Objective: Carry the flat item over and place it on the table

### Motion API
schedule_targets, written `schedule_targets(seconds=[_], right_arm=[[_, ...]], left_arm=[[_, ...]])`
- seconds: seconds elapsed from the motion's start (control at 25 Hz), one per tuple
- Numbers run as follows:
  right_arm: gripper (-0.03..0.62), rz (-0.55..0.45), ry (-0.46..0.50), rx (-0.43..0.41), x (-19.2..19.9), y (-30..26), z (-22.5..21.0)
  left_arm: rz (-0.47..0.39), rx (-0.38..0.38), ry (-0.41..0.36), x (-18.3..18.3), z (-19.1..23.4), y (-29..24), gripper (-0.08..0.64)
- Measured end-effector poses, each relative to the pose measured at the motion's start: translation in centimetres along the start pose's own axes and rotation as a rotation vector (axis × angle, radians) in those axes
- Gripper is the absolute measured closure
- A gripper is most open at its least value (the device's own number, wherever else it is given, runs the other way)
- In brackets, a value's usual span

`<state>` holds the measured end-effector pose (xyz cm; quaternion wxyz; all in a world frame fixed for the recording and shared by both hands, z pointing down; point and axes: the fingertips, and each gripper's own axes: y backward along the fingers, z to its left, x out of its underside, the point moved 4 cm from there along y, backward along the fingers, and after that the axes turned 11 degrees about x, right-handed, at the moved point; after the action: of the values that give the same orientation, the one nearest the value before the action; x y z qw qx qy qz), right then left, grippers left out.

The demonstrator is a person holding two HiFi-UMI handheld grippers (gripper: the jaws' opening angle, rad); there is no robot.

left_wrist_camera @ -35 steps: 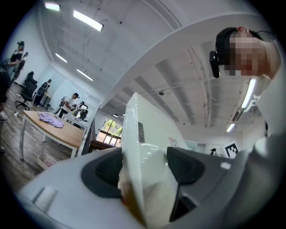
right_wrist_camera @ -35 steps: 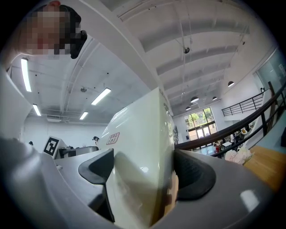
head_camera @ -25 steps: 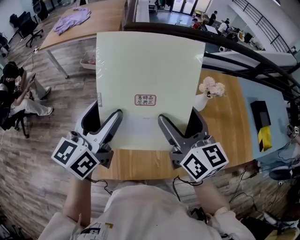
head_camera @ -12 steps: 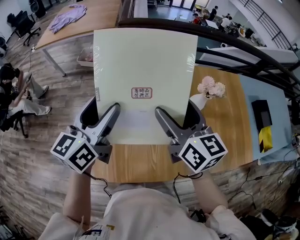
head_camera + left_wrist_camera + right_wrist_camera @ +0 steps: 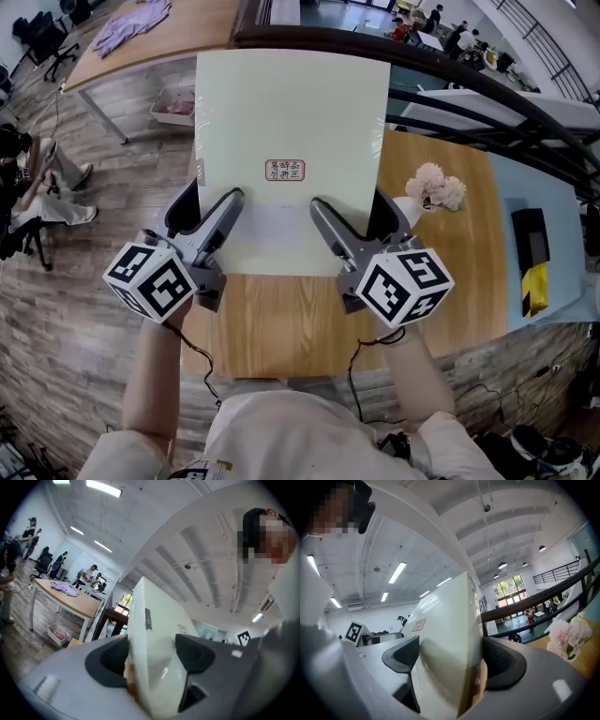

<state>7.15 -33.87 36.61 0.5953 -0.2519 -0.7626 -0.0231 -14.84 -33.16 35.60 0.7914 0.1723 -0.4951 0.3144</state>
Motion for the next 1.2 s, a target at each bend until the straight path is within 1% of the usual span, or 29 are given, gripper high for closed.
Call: schedule_targets(seconds=[0.12,0.2,0.52,0.76,0.88,1.0,1.2], right_arm=[[0.164,0.014,-0.010,0.019,1.4,-1.8,-1.2],[0.164,0.032,-0.016,0.033,2.4,-3.5,-2.4],[0.164,0.149,-0.081,0.078,8.2,-10.8,-7.7],[0.164,0.235,-0.113,0.116,12.6,-14.8,-10.5],[0.164,0.283,-0.125,0.123,14.8,-16.7,-11.8],[0.164,0.332,-0.163,0.125,16.9,-18.2,-12.9],[0.163,0.392,-0.193,0.147,20.0,-19.4,-14.3]], left_arm=[[-0.008,0.018,0.019,1.5,2.0,-1.5,0.253],[0.004,0.021,0.039,2.6,3.8,-2.9,0.253],[0.105,-0.016,0.101,8.4,10.7,-8.7,0.252],[0.177,-0.032,0.171,12.8,15.4,-11.5,0.250],[0.206,-0.051,0.207,15.1,17.3,-12.5,0.250],[0.247,-0.082,0.231,17.0,18.9,-13.3,0.250],[0.295,-0.118,0.263,19.9,20.5,-14.0,0.250]])
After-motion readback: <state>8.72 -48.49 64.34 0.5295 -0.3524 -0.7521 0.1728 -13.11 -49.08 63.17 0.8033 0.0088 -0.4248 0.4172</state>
